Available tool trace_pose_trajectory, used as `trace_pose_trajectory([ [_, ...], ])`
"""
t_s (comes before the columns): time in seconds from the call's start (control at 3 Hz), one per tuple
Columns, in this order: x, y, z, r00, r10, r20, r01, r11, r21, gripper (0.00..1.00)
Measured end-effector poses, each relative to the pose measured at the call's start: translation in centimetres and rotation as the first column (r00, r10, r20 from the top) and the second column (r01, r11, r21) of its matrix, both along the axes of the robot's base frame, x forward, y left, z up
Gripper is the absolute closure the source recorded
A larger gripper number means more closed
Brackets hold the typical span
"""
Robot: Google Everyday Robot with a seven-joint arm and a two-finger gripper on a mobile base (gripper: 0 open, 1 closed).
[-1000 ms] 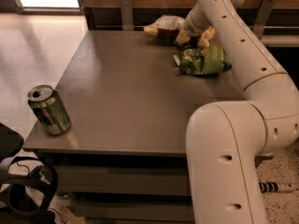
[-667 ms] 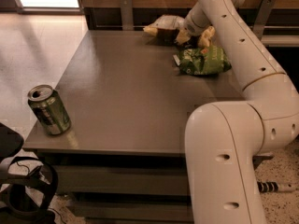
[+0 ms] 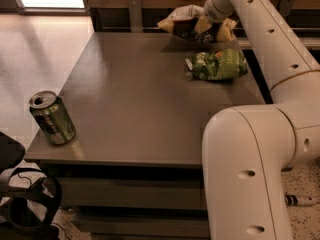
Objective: Move brown chip bag near green can
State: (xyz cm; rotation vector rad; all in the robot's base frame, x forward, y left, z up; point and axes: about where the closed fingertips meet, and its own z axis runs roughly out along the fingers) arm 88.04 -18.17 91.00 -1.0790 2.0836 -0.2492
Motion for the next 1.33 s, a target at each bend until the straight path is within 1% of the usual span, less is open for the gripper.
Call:
trace_pose_trajectory([
  [0.33,-0.5,-0.8,2.5,0.9991,-0.002,0.043,0.003,1.0,-0.008,1.0],
  [0.67,-3.0,-1.6,5.5,0.9976,0.034,0.06,-0.035,0.999,0.007,1.0],
  [1.0,-7.4,-3.0,10.7,0.9935,0.052,0.101,-0.053,0.999,0.005,1.0],
  [1.33,-10.8,-3.4,13.2,0.9888,0.064,0.135,-0.065,0.998,0.005,1.0],
])
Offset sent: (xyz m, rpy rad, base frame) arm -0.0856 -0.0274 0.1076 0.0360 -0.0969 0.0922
